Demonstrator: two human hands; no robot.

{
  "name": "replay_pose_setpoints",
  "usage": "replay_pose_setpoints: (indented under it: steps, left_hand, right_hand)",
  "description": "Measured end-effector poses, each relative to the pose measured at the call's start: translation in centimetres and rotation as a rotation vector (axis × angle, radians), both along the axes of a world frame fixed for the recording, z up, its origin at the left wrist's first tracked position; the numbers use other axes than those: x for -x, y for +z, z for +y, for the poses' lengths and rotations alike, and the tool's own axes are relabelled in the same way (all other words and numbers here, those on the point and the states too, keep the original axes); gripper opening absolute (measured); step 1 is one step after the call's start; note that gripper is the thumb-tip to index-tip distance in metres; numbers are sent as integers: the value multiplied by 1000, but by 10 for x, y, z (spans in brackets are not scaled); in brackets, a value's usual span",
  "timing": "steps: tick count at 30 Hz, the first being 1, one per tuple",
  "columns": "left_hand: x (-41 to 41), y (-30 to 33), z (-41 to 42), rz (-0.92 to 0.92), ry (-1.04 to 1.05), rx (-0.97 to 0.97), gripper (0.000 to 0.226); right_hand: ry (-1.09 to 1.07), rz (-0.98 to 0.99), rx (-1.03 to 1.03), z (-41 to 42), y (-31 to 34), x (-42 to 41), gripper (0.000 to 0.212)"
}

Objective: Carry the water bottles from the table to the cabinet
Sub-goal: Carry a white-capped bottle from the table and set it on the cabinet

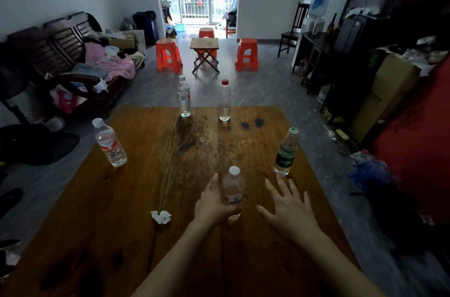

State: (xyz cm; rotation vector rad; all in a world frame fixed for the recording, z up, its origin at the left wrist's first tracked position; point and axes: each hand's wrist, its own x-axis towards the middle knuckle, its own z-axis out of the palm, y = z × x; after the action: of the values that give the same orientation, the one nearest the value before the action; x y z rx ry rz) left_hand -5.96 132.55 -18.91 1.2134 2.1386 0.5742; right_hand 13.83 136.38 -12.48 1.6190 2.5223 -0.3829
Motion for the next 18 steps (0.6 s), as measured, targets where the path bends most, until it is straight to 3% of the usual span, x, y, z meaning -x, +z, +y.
replay_pose_setpoints:
  steps: [3, 6, 9, 18]
  left_hand:
    - [2, -14, 16, -326, 120, -138, 123]
    - [3, -25, 23, -445, 123, -214, 94]
    - [4, -25, 25, -425, 54, -248, 67]
    - [19, 57, 28, -315, -182, -437, 62]
  right_hand:
    - [-9, -12, 0, 6, 1, -2, 79]
    - [-21, -12, 4, 10, 1, -4, 79]
    - [-30, -10, 17, 13, 2, -6, 78]
    - [-90, 166, 130, 11, 3, -4, 71]
